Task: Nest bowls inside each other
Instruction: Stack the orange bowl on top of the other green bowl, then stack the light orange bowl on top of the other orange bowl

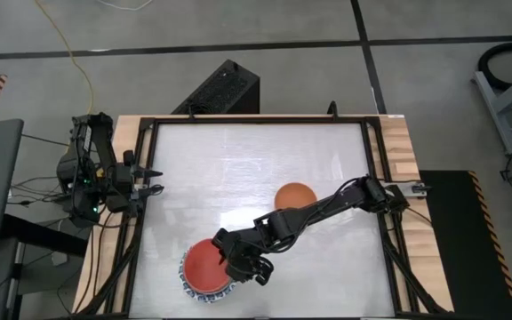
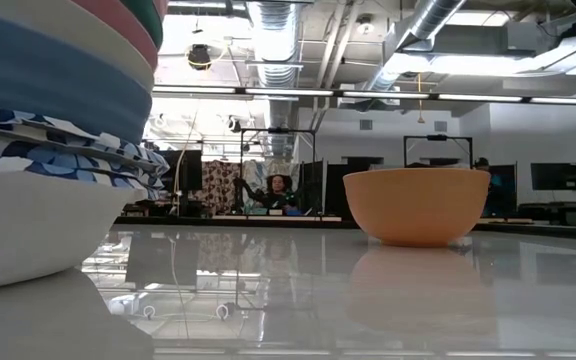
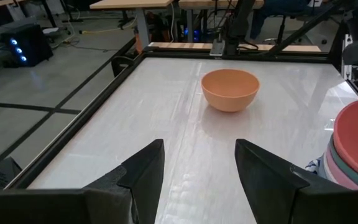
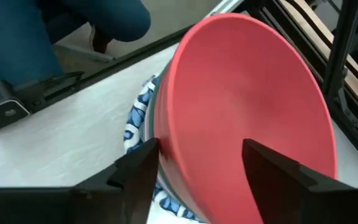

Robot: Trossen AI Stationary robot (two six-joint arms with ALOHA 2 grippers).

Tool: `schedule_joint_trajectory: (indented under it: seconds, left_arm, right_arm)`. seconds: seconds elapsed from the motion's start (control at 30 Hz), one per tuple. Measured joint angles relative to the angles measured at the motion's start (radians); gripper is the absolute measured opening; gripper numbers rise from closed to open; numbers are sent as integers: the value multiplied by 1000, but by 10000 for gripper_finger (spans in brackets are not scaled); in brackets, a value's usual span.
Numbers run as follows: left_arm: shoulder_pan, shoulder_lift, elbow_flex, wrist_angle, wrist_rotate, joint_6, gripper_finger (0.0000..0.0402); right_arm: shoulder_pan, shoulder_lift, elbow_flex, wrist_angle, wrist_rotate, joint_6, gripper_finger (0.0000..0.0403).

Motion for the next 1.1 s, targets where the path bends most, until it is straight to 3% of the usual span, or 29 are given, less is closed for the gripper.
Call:
schedule_joint_trajectory:
  seconds: [0.17, 0.47, 0.57, 0.77, 0.93, 1.03, 1.1]
  left_arm:
    - [0, 0, 0, 0, 0, 0, 187]
    - [0, 0, 0, 0, 0, 0, 187]
    - [0, 0, 0, 0, 0, 0, 187]
    - [0, 0, 0, 0, 0, 0, 187]
    - [0, 0, 0, 0, 2, 0, 187]
    - [0, 0, 0, 0, 2, 0, 187]
    - [0, 0, 0, 0, 2, 0, 187]
  right_arm:
    - [6, -4, 0, 12, 0, -26, 267]
    - [36, -73, 0, 48, 11, 26, 243]
    - [35, -75, 0, 51, 54, 75, 202]
    - [35, -63, 0, -31, 123, 96, 76]
    - [25, -64, 0, -242, 349, 290, 10]
    - [22, -63, 0, -394, 461, 491, 13]
    - [18, -63, 0, -522, 474, 676, 26]
